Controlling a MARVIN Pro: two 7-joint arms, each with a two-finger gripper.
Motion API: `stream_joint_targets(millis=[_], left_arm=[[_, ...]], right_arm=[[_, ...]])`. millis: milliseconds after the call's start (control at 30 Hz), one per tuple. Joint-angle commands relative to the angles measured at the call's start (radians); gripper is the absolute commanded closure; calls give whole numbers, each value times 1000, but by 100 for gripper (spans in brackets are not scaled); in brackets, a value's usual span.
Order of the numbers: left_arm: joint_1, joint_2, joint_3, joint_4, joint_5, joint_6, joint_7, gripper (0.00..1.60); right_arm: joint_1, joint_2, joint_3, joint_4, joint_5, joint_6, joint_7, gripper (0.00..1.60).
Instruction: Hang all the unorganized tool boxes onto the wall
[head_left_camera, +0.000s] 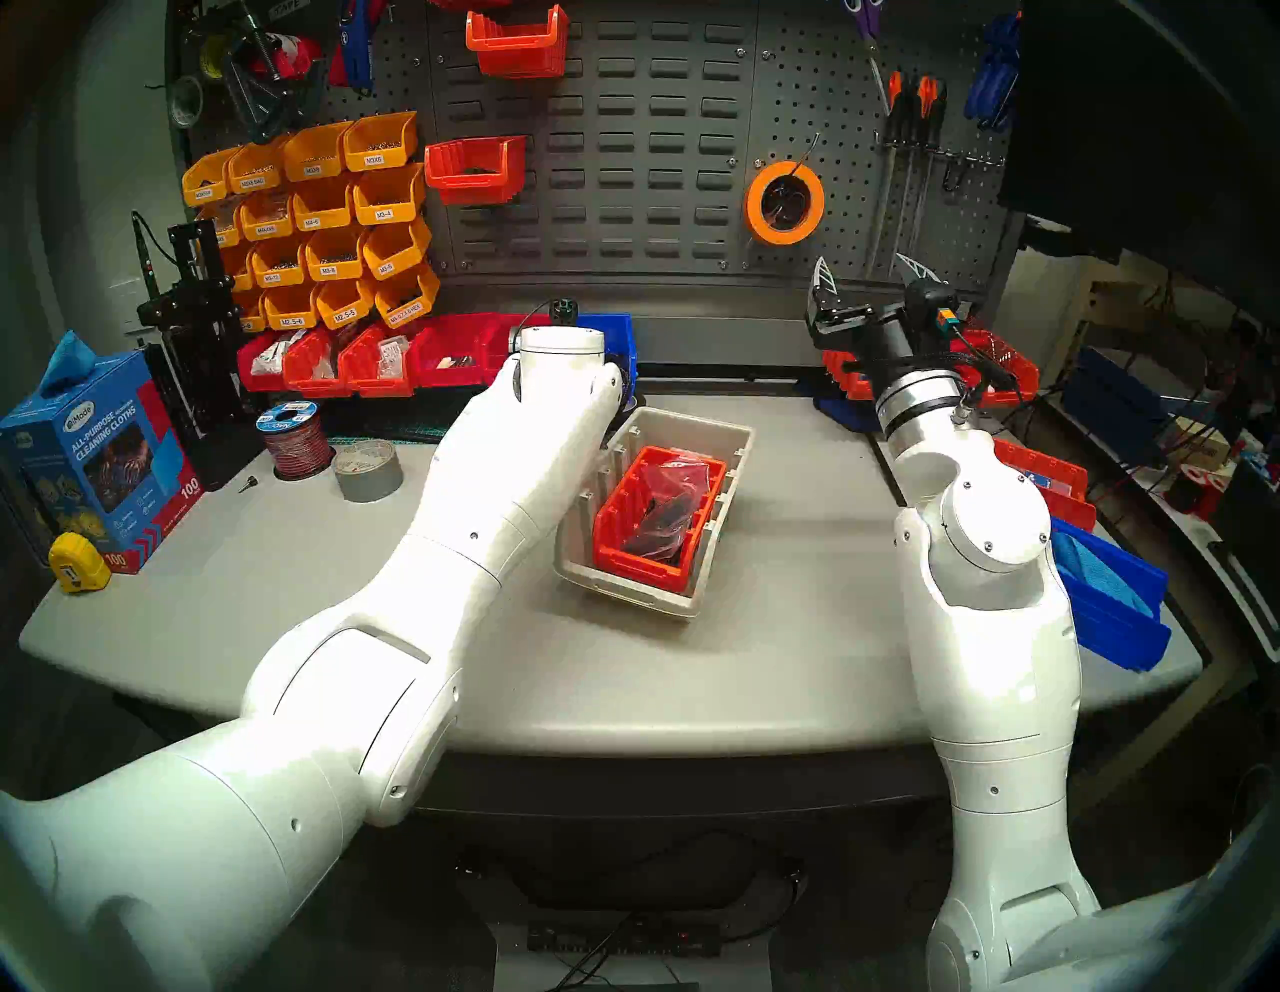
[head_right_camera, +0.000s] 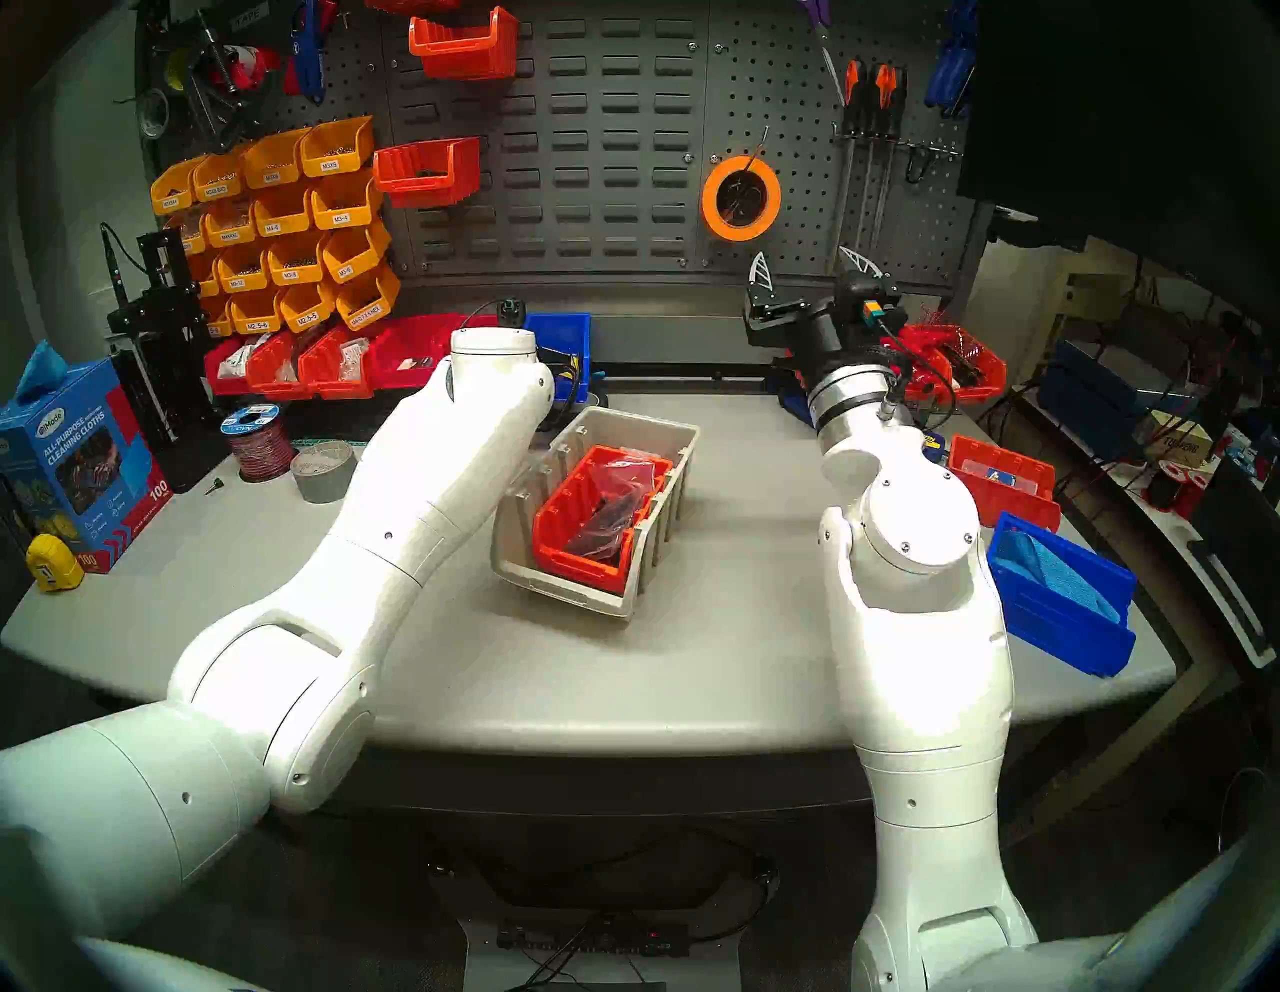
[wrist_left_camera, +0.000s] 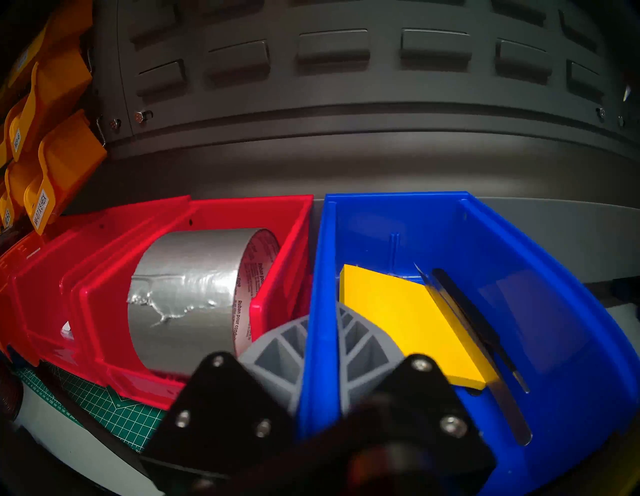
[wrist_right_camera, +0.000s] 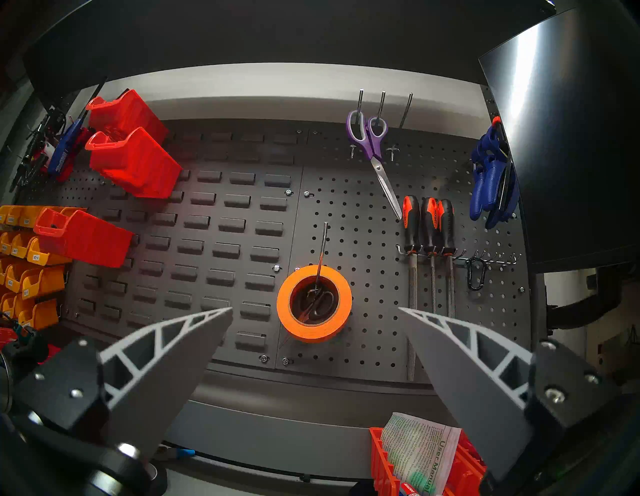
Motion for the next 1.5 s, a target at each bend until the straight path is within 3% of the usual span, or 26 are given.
stream_joint_targets(millis=[0, 367, 400, 433, 467, 1100, 1467], left_arm=[[-24, 25, -3, 6, 3, -20, -29, 160], [-25, 28, 0, 5, 10, -24, -51, 160], [-26, 28, 0, 6, 10, -23, -52, 116], [-28, 30, 3, 7, 12, -21, -58, 92], [-30, 30, 3, 8, 12, -18, -60, 0], [-48, 28, 12, 18, 27, -26, -96, 0], [-49, 28, -2, -54, 9, -20, -131, 0]], right_arm=[[3, 0, 0, -14, 0, -1, 0, 0], [3, 0, 0, -14, 0, -1, 0, 0], [3, 0, 0, -14, 0, -1, 0, 0], [3, 0, 0, -14, 0, -1, 0, 0], [3, 0, 0, -14, 0, -1, 0, 0], [3, 0, 0, -14, 0, -1, 0, 0], [4, 0, 0, -13, 0, -2, 0, 0]])
